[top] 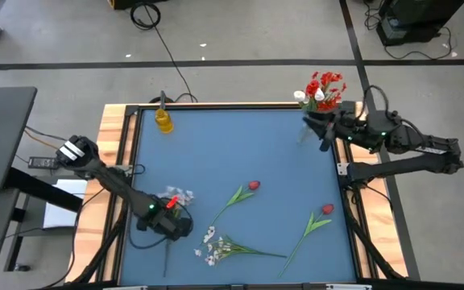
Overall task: Sort flowers into vase by color
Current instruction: Put the left white flowers into the yellow vase
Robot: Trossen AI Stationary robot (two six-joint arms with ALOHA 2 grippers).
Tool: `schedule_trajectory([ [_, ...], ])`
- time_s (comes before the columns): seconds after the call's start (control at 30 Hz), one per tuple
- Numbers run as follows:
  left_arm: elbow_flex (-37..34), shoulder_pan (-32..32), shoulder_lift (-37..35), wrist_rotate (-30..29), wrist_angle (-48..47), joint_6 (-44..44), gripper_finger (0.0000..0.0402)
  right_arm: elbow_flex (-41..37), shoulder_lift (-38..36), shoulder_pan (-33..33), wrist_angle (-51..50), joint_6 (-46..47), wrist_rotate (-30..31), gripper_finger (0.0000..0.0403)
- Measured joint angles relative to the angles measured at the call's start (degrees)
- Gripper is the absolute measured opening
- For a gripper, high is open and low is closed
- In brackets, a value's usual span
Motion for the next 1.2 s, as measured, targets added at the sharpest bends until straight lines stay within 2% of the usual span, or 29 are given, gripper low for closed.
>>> schedule_trajectory([
  [0.17,3.0,5.4,-2.5,-2.6,-0.2,6.9,0.0022,0.0,5.2,0.0,3.3,-3.3,-7.1,0.0164],
  [0.37,8.8,12.5,-7.7,-10.2,-9.2,16.0,0.0015,0.0,9.7,0.0,7.8,-4.7,-11.4,0.0164],
  [0.5,11.3,17.5,-11.9,-16.8,-13.8,24.3,0.0014,0.0,10.5,0.0,7.9,-4.8,-11.9,0.0164],
  [0.63,11.4,24.1,-16.3,-21.8,-13.9,36.5,0.0013,0.0,8.6,-0.8,8.1,-5.0,-13.4,0.0161],
  [0.77,11.4,31.8,-21.1,-23.4,-6.6,55.7,0.0014,0.0,6.8,-4.0,1.0,-3.8,-18.1,0.0128],
  [0.87,11.4,36.2,-24.1,-23.2,3.3,73.4,0.0017,-0.1,6.6,-5.4,-5.9,-3.1,-21.1,0.0068],
  [0.93,11.4,38.8,-25.6,-22.2,10.3,83.7,0.0017,-0.1,5.9,-5.6,-6.3,-3.1,-22.7,0.0022],
  [0.97,11.4,39.8,-26.2,-21.5,12.9,88.3,0.0018,-0.1,5.3,-5.5,-5.3,-3.1,-23.2,0.0013],
  [1.07,11.4,43.0,-28.2,-20.8,18.1,98.6,0.0018,0.0,3.1,-5.5,-3.7,-1.6,-21.5,0.0015],
  [1.2,11.4,49.6,-30.9,-21.2,17.8,104.1,0.0016,0.0,0.2,-5.4,-4.3,-0.7,-17.9,0.0007],
])
